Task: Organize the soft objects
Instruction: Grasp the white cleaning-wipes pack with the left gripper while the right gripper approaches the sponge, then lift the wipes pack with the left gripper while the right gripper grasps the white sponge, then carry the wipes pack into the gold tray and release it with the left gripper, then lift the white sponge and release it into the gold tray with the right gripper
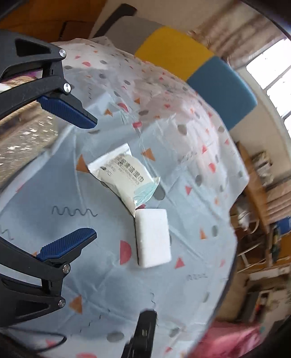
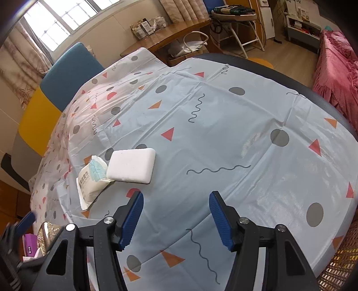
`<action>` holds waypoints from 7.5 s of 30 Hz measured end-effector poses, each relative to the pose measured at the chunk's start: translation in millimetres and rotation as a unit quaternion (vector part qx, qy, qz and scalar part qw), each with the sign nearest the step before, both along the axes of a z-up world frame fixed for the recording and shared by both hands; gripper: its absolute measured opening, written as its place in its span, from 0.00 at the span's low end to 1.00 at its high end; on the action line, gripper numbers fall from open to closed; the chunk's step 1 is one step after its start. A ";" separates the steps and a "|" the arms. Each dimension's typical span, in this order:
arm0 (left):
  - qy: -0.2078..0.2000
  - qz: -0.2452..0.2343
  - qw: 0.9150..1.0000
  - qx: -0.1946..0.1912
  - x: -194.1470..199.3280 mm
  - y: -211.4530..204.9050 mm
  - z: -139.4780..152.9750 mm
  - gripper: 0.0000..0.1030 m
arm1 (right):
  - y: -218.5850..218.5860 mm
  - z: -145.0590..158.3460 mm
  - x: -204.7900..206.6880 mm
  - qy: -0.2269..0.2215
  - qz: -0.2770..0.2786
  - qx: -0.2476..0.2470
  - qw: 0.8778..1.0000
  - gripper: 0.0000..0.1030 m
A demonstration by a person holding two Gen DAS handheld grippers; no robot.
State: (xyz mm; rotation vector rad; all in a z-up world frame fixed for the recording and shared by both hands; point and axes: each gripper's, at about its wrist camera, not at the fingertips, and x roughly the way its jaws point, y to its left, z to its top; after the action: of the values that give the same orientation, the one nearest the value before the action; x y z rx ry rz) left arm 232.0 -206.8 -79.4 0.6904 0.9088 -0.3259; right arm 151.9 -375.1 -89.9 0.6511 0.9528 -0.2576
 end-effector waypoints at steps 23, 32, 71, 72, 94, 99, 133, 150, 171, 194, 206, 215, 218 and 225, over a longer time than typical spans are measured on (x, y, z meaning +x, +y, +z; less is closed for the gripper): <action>0.104 -0.040 0.994 -0.004 91.9 -29.6 -63.7 0.67 | -4.8 -1.4 0.6 -0.008 0.003 0.042 0.999 0.60; 0.135 0.055 0.986 -0.076 62.1 2.1 -54.5 0.61 | 2.9 -4.6 7.2 0.011 0.031 0.016 0.999 0.60; 0.031 0.206 0.948 -0.240 57.4 110.6 71.3 0.61 | 96.5 -49.1 60.3 0.116 0.342 -0.186 0.914 0.64; 0.017 0.218 0.945 -0.243 59.4 124.2 81.5 0.61 | 101.8 -49.3 54.7 0.113 0.346 -0.189 0.912 0.64; -0.142 0.355 0.891 -0.245 -79.9 358.6 126.0 0.62 | 120.7 -49.9 15.1 0.066 0.339 -0.218 0.913 0.67; -0.148 0.362 0.888 -0.242 -125.7 373.7 104.6 0.62 | 124.6 -49.4 8.1 0.049 0.341 -0.228 0.911 0.67; -0.130 0.445 0.860 -0.213 -248.4 423.1 11.7 0.62 | 126.6 -51.4 9.2 0.022 0.336 -0.240 0.910 0.67; -0.106 0.461 0.858 -0.199 -220.7 432.6 -11.1 0.63 | 127.4 -51.9 10.9 0.021 0.339 -0.245 0.908 0.67; -0.183 0.454 0.848 -0.204 -239.9 432.1 37.7 0.83 | 128.1 -52.2 12.1 0.022 0.338 -0.244 0.909 0.66; -0.185 0.429 0.856 -0.223 -270.5 417.0 48.2 0.85 | 174.2 1.5 52.9 0.032 0.272 -0.211 0.938 0.59; -0.180 0.448 0.845 -0.227 -274.0 432.0 40.8 0.85 | 304.1 155.1 41.1 -0.151 0.376 -0.210 0.890 0.59; -0.187 0.496 0.818 -0.224 -291.8 468.1 37.5 0.85 | 480.6 118.5 -34.8 -0.146 0.574 -0.179 0.786 0.60; -0.185 0.506 0.813 -0.222 -294.9 474.9 34.5 0.85 | 511.0 74.1 -39.5 -0.094 0.592 -0.158 0.784 0.61; -0.187 0.507 0.812 -0.223 -295.0 477.6 33.0 0.89 | 541.9 0.8 -30.3 -0.034 0.589 -0.165 0.790 0.65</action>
State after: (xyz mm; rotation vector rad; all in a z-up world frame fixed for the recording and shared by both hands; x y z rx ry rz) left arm -63.0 270.8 -46.4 -0.2248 0.6673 0.5396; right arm 121.6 166.8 -89.1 -0.3326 1.0488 0.7092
